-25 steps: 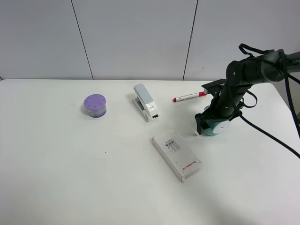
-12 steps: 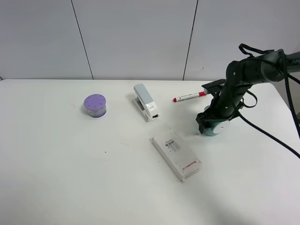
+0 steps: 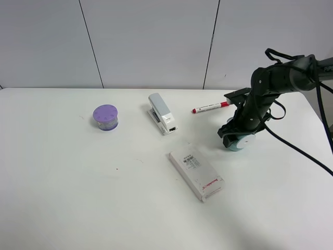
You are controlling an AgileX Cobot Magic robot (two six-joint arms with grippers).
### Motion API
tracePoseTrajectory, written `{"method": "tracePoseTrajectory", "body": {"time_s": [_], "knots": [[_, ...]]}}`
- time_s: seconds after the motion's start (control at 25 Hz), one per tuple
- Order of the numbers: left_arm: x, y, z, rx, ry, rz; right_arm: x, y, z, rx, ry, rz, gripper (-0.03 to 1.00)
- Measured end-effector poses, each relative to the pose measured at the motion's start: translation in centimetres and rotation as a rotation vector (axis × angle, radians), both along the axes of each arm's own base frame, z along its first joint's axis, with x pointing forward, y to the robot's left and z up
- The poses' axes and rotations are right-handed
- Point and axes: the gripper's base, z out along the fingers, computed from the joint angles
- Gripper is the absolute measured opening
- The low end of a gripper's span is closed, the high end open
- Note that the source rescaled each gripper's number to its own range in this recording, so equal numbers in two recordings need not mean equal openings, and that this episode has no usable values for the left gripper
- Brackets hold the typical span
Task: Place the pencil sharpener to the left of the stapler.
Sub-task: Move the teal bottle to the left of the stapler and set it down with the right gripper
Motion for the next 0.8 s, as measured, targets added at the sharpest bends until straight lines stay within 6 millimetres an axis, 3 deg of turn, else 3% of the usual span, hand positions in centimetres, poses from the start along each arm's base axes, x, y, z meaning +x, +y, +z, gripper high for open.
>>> {"method": "tracePoseTrajectory", "body": {"time_s": [0.2,0.44,0.8], "knots": [[0.0,0.0,0.0,0.0,0.0,0.0,0.0,0.0,1.6,0.003,-0.01,0.001,0.0],[0.0,0.0,0.0,0.0,0.0,0.0,1.3,1.3,6.0,0.051,-0.069,0.002,0.0],[0.0,0.0,0.0,0.0,0.0,0.0,3.5,7.9,14.0,0.18,-0.276,0.106,0.0]]}}
